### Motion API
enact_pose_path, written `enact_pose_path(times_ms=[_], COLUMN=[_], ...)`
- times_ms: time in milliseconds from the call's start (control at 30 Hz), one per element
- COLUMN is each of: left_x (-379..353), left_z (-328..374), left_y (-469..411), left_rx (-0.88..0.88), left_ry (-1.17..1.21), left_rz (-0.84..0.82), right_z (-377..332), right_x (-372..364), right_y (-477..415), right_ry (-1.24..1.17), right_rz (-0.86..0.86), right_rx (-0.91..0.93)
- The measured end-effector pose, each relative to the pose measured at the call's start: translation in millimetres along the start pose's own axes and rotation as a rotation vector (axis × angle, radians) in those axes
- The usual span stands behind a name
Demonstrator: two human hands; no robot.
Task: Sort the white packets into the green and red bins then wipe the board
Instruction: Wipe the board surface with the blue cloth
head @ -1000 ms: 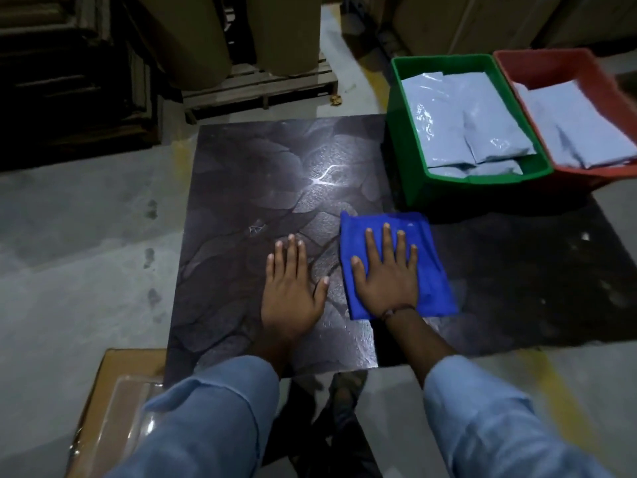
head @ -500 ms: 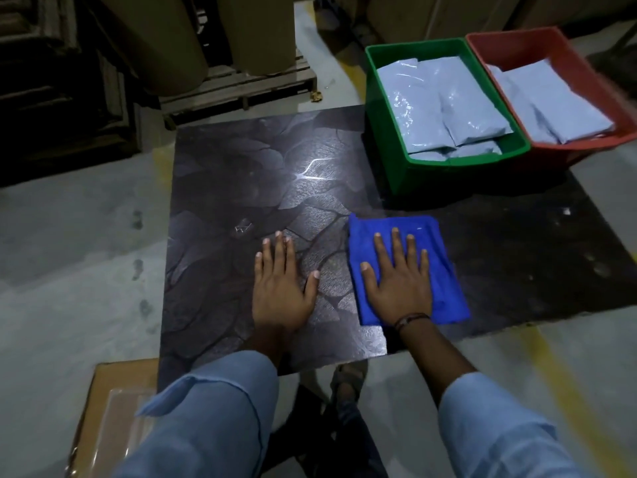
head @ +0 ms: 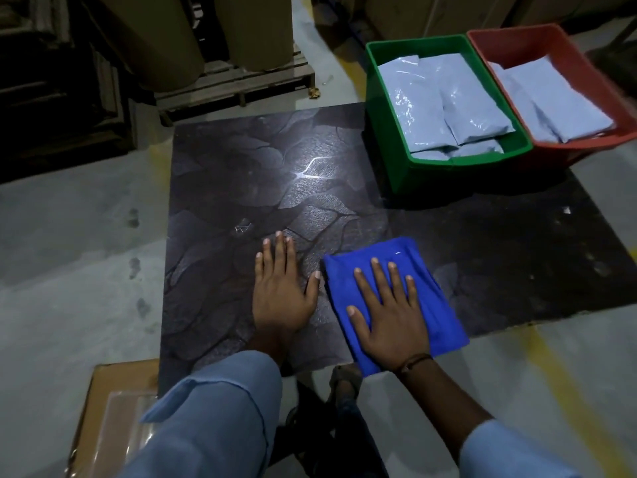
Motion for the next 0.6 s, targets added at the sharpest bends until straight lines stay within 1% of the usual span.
enact_pose_path(times_ms=[167,267,367,433,500,600], left_x=[0,2,3,3,3,-1], left_z=[-1,-1,0,1,0,3], left_y=[-1,0,1,2,2,2], left_rx=[0.002,0.001,-0.018,-0.021,-0.017,-0.006], left_ry=[0.010,0.022,0.021,0.031,0.039,0.015], left_rz=[0.012,0.029,0.029,0.020,0.015,0.003], right_z=[1,-13,-28,-27,-12,28], right_x=[-1,-2,1,5,6,7], right_y=[-62,-91,-76,-54,-36,-23], right_ry=[-0.007,-0.040,-0.038,-0.025,-0.016,-0.018], right_rz=[0.007,-0.047,-0.094,-0.073,-0.041,-0.011], right_rx=[-0.162,-0.216,-0.174,-0.129,-0.118,-0.155])
Point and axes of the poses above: each hand's wrist, its own y-axis away from the middle knuckle, its own x-axis out of the back of the hand, z = x × y, the point moved 8 cm from there along -y, towards the middle knuckle, and after that the axes turned 4 degrees about -x, right-handed, at the moved point
